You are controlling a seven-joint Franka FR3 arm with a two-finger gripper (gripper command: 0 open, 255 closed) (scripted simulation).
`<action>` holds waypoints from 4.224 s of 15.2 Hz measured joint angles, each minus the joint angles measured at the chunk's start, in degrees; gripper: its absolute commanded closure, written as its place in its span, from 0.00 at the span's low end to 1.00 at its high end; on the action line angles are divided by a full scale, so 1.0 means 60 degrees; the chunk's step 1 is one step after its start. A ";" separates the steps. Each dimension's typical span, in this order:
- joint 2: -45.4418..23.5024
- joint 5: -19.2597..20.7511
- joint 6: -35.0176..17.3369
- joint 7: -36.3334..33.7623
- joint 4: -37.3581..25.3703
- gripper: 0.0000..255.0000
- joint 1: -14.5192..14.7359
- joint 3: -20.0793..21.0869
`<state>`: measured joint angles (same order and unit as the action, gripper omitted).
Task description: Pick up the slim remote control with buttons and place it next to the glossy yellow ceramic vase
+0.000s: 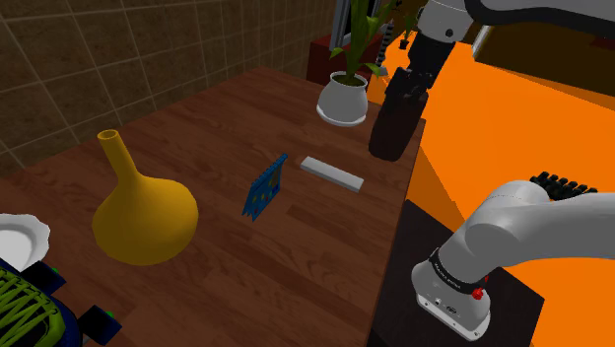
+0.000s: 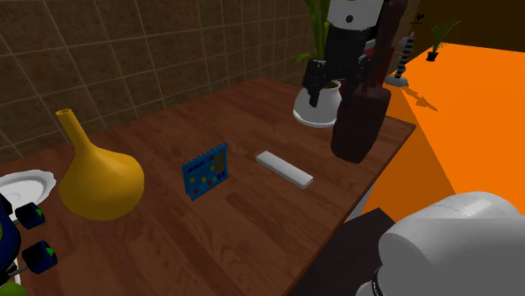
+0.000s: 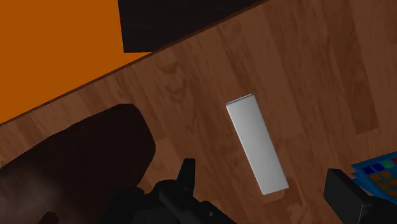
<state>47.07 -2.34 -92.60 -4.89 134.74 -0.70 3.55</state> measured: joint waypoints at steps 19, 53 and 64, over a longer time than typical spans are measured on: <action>-0.4252 -0.0143 -0.5160 0.1387 0.1611 0.00 0.0609 0.0215; -0.5776 -0.0144 -0.6672 0.1606 0.1734 1.00 0.0744 0.0348; -0.4973 -0.0152 -0.5098 0.1614 0.0962 1.00 0.0740 0.0296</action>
<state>17.23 -3.25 -123.19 4.79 140.51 3.74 5.32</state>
